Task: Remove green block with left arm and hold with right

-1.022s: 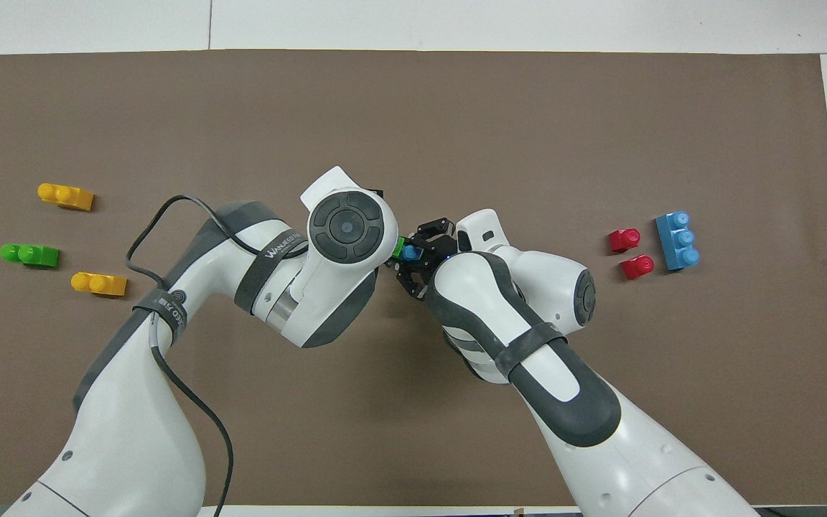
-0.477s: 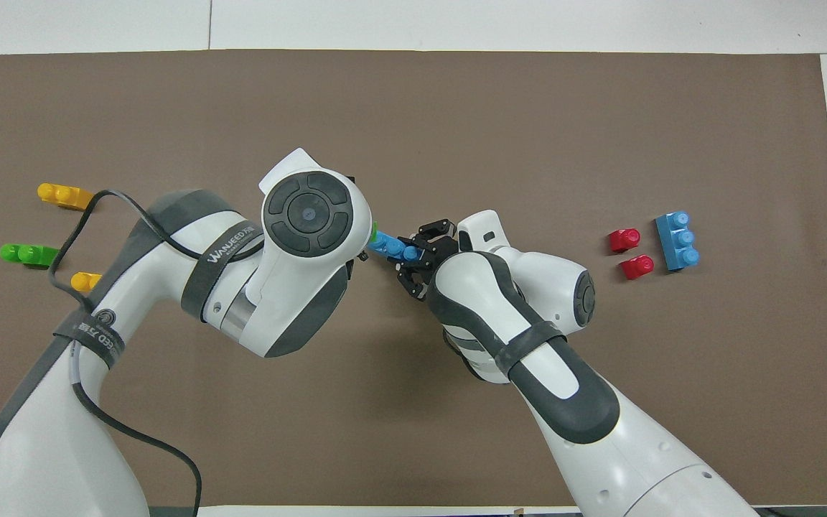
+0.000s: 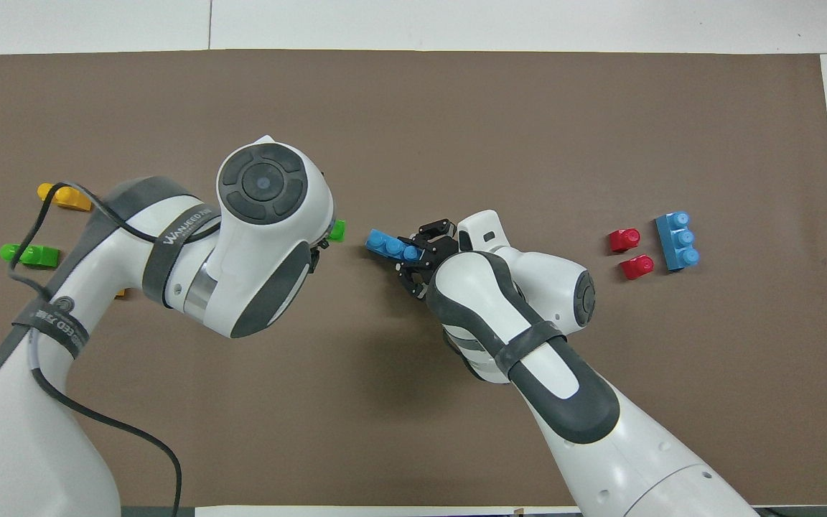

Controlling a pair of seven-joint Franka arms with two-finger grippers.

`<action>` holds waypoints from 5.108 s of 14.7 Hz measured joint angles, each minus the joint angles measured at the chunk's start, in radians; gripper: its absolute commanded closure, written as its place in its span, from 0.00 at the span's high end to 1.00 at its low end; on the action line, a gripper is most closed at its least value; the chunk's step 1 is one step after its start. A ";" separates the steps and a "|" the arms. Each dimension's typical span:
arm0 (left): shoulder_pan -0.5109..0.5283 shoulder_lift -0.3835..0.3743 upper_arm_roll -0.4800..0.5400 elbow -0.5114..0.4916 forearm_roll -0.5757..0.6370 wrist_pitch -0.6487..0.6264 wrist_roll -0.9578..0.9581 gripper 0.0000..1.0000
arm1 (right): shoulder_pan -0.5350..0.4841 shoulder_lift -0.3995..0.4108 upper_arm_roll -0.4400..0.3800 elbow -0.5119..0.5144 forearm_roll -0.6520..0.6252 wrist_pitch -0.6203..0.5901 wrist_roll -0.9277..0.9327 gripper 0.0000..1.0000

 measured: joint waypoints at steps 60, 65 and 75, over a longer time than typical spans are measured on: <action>0.536 0.072 0.005 -0.207 -0.088 0.324 1.051 1.00 | -0.526 -0.346 -0.017 -0.241 -0.537 -0.602 -0.025 0.23; 0.536 0.059 0.004 -0.181 -0.088 0.312 1.053 1.00 | -0.659 -0.385 -0.018 -0.321 -0.601 -0.683 -0.191 0.23; 0.512 -0.024 -0.016 -0.093 -0.088 0.155 1.088 1.00 | -0.835 -0.439 -0.018 -0.433 -0.726 -0.784 -0.427 0.23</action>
